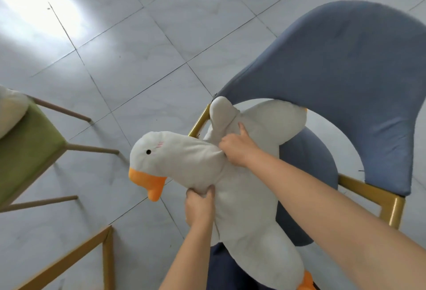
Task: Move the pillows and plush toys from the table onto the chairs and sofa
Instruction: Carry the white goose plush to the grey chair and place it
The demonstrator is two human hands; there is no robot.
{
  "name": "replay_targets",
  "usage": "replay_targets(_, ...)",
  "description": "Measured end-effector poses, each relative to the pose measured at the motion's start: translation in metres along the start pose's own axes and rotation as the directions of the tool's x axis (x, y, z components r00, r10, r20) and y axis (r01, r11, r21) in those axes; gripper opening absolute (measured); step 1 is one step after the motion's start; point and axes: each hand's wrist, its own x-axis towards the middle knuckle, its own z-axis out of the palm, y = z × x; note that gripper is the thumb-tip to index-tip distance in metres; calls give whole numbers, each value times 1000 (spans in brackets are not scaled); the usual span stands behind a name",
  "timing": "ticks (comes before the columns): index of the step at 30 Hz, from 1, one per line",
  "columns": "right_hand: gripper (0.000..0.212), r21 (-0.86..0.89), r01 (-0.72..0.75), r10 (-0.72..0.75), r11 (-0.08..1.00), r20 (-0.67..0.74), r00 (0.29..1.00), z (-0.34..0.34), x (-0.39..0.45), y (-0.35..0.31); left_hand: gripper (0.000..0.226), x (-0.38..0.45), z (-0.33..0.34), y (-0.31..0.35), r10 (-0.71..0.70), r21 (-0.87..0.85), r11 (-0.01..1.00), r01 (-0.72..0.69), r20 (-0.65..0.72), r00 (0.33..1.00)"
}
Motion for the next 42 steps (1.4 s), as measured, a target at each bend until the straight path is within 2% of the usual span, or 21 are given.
replay_targets(2, 28, 50, -7, 11, 999, -83, 997, 7, -7, 1, 14, -2, -2, -1, 11, -59, 998, -11, -16, 1000)
replay_targets(3, 25, 132, -6, 22, 991, -122, 992, 10, -10, 2, 13, -5, -3, -1, 27, -86, 996, -29, -24, 999)
replay_targets(6, 17, 405, -9, 101, 914, -208, 973, 10, -33, 11, 26, -19, -11, 4, 131, -101, 985, -137, -63, 989)
replay_targets(8, 16, 487, -50, 175, 872, -214, 961, 6, -57, 24, 37, -34, -18, 15, 250, -79, 963, -258, -97, 963)
replay_targets(10, 16, 529, -98, 230, 843, -189, 955, 2, -86, 35, 43, -47, -31, 33, 375, -31, 925, -380, -108, 921)
replay_targets(12, 16, 595, -118, 274, 795, -179, 945, -1, -119, 40, 42, -59, -46, 60, 504, 92, 863, -497, -93, 859)
replay_targets(16, 22, 723, -76, 369, 687, -257, 893, 0, -178, 29, 31, -77, -51, 127, 704, 248, 672, -697, 79, 706)
replay_targets(18, 15, 793, -46, 466, 608, -309, 829, 8, -198, 26, 31, -90, -35, 153, 763, 288, 552, -782, 204, 614)
replay_targets(20, 9, 843, -60, 619, 534, -341, 707, 16, -211, 32, 29, -103, -12, 170, 797, 284, 463, -840, 282, 535)
replay_targets(22, 18, 867, -78, 747, 492, -375, 548, 21, -220, 44, 29, -113, 11, 182, 831, 262, 401, -878, 299, 469)
replay_targets(23, 16, 870, -81, 778, 486, -388, 493, 23, -222, 51, 27, -117, 21, 188, 848, 243, 383, -891, 292, 443)
replay_targets(25, 20, 872, -108, 806, 478, -387, 449, 27, -218, 63, 22, -123, 38, 199, 878, 197, 366, -910, 253, 407)
replay_targets(28, 18, 854, -145, 811, 499, -402, 425, 35, -201, 81, 23, -116, 58, 214, 897, 201, 340, -919, 224, 381)
replay_targets(31, 21, 915, -217, 842, 342, -196, 502, 34, -186, 108, 31, -98, 73, 216, 889, 213, 336, -917, 250, 384)
replay_targets(33, 19, 886, -278, 821, 371, -173, 544, 37, -173, 124, 24, -77, 82, 215, 835, 127, 461, -878, 273, 477)
replay_targets(35, 19, 830, -308, 757, 465, -192, 624, 40, -160, 131, 22, -56, 89, 215, 750, 72, 600, -797, 296, 591)
replay_targets(37, 21, 797, -317, 714, 515, -194, 672, 41, -149, 133, 25, -40, 93, 216, 723, 68, 628, -775, 318, 614)
replay_targets(38, 21, 792, -332, 730, 513, -198, 655, 40, -145, 135, 27, -35, 94, 219, 727, 66, 618, -783, 330, 602)
replay_targets(40, 19, 816, -329, 789, 476, -231, 569, 38, -135, 139, 32, -33, 96, 226, 758, 56, 580, -813, 329, 564)
replay_targets(42, 12, 820, -302, 835, 486, -332, 440, 39, -127, 139, 31, -30, 97, 230, 804, 77, 517, -852, 299, 514)
